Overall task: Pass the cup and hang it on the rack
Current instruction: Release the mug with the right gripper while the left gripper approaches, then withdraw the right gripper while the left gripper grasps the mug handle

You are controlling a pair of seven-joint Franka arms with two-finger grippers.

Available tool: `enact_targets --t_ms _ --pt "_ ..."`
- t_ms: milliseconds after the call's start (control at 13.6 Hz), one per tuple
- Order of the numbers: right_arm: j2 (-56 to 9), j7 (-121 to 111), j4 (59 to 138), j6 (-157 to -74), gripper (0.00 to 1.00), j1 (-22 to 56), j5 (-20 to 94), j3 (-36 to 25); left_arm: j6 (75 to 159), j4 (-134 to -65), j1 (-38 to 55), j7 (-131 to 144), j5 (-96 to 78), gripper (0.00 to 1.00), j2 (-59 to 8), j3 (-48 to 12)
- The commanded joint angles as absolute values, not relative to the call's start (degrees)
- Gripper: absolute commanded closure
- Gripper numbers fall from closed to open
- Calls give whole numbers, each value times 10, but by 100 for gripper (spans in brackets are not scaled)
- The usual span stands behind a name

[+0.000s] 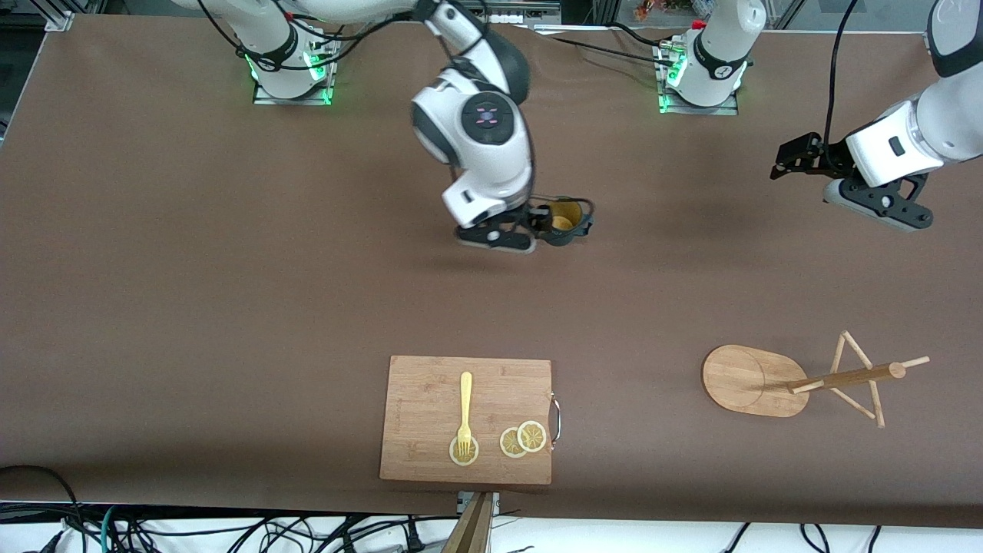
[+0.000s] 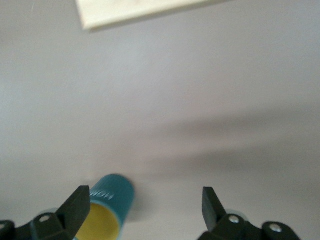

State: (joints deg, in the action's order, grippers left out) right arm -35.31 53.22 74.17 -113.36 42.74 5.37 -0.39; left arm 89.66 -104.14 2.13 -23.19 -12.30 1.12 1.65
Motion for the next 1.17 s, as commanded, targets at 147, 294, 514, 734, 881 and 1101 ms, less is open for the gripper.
enact_targets --t_ms 147,294,514,734,881,1101 --pt "-275 404 759 -1024 0 288 86 6 972 -1142 15 -478 -197 0 17 14" --pt "-244 359 765 -982 0 238 86 4 1073 -1231 15 -606 -263 0 18 13" --pt "-190 237 780 -908 0 166 86 -3 1188 -1316 21 -784 -400 0 11 11" --pt "-144 130 790 -844 0 142 86 -53 1211 -1319 23 -946 -519 0 -31 -17" --pt "-91 79 840 -844 0 133 84 -74 1211 -1324 23 -1078 -613 0 -74 -25" --pt "-21 65 907 -847 0 117 60 -71 1208 -1348 23 -1248 -754 0 -122 -46"
